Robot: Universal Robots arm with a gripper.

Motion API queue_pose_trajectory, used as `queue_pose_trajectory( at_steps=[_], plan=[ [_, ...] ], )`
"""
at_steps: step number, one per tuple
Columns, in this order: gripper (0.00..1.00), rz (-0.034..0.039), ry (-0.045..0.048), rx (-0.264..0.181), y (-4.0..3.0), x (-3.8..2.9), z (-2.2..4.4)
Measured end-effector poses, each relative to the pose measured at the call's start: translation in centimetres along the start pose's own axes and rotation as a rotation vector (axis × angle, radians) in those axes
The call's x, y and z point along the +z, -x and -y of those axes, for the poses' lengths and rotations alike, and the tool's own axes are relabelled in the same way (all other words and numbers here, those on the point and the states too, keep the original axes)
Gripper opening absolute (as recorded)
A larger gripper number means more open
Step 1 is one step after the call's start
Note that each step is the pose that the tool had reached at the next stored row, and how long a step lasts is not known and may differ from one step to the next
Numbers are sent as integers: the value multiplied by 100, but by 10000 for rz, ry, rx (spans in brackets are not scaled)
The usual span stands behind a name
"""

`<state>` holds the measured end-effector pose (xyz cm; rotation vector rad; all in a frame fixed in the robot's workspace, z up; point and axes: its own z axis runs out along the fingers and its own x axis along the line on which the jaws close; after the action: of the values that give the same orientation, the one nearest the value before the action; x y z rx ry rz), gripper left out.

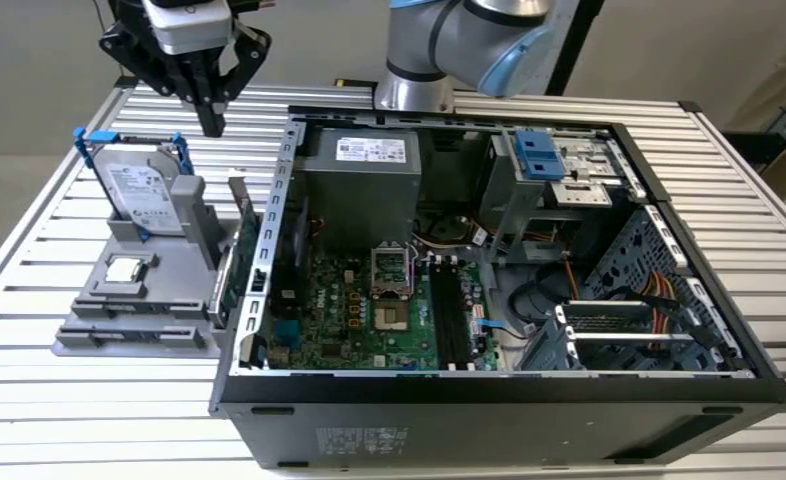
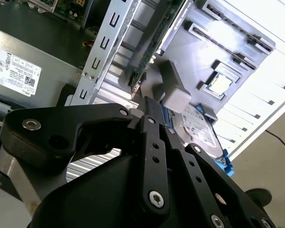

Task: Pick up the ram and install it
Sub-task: 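Reach for the ram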

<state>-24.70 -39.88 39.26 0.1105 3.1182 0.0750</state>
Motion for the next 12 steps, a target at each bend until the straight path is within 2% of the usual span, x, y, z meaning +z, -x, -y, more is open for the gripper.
queue_pose_trajectory(
  at_steps=[12],
  plan=[
    [0,-1,-1,0,-75,-2,5]
  ],
)
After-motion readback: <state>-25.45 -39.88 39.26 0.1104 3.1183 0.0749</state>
